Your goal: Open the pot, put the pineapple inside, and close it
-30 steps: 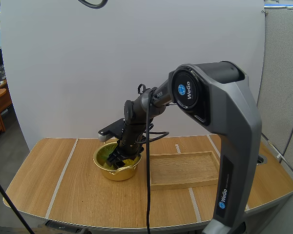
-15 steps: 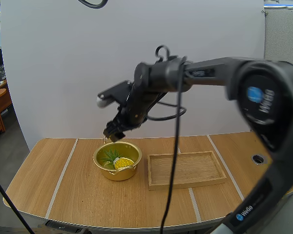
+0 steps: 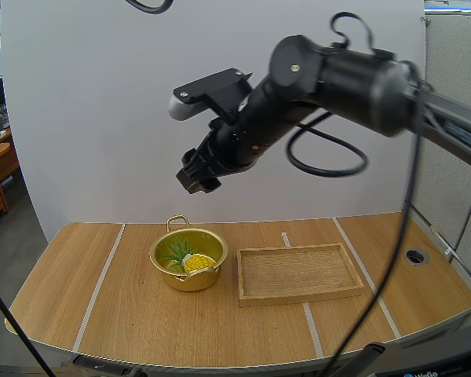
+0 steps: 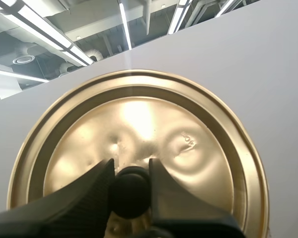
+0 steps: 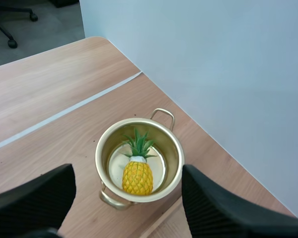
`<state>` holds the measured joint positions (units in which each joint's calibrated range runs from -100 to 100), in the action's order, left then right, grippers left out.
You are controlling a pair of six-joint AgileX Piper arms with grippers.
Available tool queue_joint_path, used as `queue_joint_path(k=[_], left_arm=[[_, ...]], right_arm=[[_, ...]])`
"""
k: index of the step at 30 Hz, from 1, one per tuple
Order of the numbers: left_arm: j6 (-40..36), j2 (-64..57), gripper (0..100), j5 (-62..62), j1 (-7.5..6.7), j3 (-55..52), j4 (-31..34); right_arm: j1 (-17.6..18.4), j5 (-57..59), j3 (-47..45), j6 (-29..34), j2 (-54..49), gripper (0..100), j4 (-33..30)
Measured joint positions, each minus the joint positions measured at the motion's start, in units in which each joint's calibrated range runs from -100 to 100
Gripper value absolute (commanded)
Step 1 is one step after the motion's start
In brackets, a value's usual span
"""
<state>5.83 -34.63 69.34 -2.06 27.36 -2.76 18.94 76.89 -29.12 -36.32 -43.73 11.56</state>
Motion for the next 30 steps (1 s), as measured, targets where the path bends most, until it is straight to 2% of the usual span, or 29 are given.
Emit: queue_joint_path(k=[8,10,13,14,23,30], left_arm=[[0.00,0.00,0,0.00,0.00,0.00,0.00],[0.00,0.00,0,0.00,0.00,0.00,0.00],[0.00,0.00,0,0.00,0.00,0.00,0.00],[0.00,0.00,0,0.00,0.00,0.00,0.00],[0.00,0.00,0,0.00,0.00,0.00,0.00],[0.00,0.00,0,0.00,0.00,0.00,0.00]], right_arm=[[0.00,1.70,-9.18,1.99,-12.55,100,-1.49],[0.00,2.10,-10.65,2.25,-14.65,67,-2.14],[0.00,3.44,-14.76,2.89,-19.61,12,-2.85],[0.00,3.90,-15.87,3.03,-20.67,0,-2.85],[0.00,6.14,-25.50,3.74,-30.07,0,-3.44],[0.00,6.18,-28.39,3.74,-33.73,0,-3.44]])
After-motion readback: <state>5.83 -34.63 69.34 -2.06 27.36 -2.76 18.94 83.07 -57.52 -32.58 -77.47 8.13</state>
